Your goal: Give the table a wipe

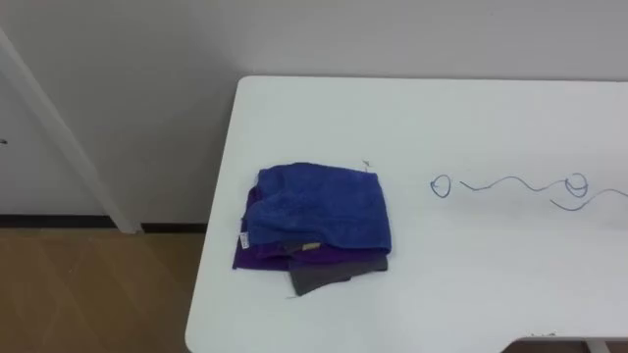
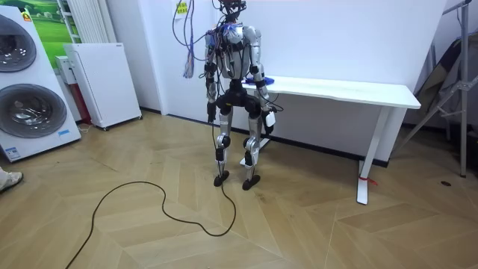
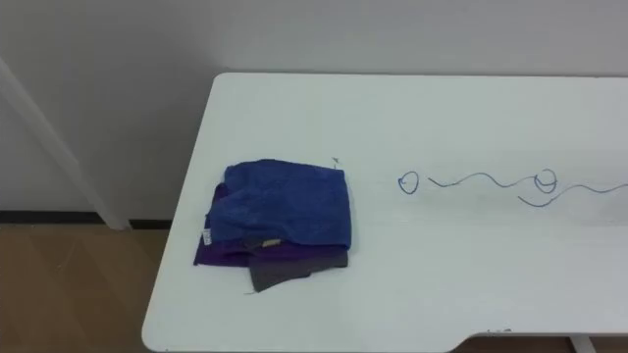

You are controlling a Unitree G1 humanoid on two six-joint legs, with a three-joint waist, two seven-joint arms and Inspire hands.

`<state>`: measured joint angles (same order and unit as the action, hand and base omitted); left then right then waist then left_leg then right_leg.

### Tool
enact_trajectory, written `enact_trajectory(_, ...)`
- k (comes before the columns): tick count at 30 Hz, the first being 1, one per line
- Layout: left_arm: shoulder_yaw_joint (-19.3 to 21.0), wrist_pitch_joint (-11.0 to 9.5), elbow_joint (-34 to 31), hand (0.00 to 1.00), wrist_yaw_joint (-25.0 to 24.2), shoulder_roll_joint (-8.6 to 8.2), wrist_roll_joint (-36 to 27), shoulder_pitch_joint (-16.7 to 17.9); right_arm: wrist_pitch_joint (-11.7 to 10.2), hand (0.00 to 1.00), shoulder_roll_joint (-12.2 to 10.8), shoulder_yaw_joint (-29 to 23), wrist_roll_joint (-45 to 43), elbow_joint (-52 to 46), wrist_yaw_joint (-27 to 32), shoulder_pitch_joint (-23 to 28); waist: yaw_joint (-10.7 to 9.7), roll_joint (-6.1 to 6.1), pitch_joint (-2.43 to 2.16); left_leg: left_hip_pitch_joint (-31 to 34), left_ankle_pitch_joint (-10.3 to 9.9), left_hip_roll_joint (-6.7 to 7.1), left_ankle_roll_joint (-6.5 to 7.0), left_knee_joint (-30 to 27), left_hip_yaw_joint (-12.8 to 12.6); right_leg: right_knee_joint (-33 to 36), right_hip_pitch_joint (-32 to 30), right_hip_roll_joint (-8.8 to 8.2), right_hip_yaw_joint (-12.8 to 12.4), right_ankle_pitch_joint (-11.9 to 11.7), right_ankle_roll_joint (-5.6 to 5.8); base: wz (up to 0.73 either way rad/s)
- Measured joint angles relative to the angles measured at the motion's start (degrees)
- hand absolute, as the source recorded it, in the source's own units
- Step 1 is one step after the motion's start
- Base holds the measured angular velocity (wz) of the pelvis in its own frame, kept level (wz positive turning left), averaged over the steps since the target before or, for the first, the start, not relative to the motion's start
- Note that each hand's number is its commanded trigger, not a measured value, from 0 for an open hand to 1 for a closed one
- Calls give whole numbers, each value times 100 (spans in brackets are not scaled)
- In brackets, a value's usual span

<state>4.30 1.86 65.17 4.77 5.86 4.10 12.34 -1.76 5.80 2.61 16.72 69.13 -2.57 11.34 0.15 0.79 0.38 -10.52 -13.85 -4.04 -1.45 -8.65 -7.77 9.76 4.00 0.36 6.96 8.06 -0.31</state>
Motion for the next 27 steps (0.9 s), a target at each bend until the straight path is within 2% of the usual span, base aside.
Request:
enact_trajectory(13, 9, -10, 1, 0, 6, 3, 39, -7, 0, 0, 1, -5, 3, 18, -13, -2, 5, 10, -5, -4, 0, 0, 0, 2, 2, -2, -2, -3, 13, 0, 0, 0)
enact_trajectory(16, 9, -10, 22, 0, -1, 2, -13, -6, 3, 0, 0, -7, 148, 76, 7, -2, 13, 11, -4, -28, 0, 0, 0, 1, -11, -7, -11, -2, -5, 0, 0, 0)
enact_trajectory(19, 7, 16, 21, 0, -1, 2, -24, 17, 61, 0, 1, -6, 700, 98, 144, 15, 20, 24, -7, -25, -1, -2, 0, 3, -29, -7, -19, 7, -35, 0, 0, -1)
enact_trajectory(22, 58, 41, 21, 0, 0, 2, -5, 83, 113, 0, 4, -438, 966, 218, 323, 51, -46, 31, -18, -19, -2, -2, 0, -4, -22, 22, 2, 4, -32, 1, 0, 0)
enact_trajectory(27, 805, 153, 17, 0, 18, 52, -6, 304, 222, 0, 125, -1585, 1256, 307, 758, 123, -301, -14, -15, -148, -2, -8, 0, -1, -15, 5, 107, 7, -36, 39, -4, 1)
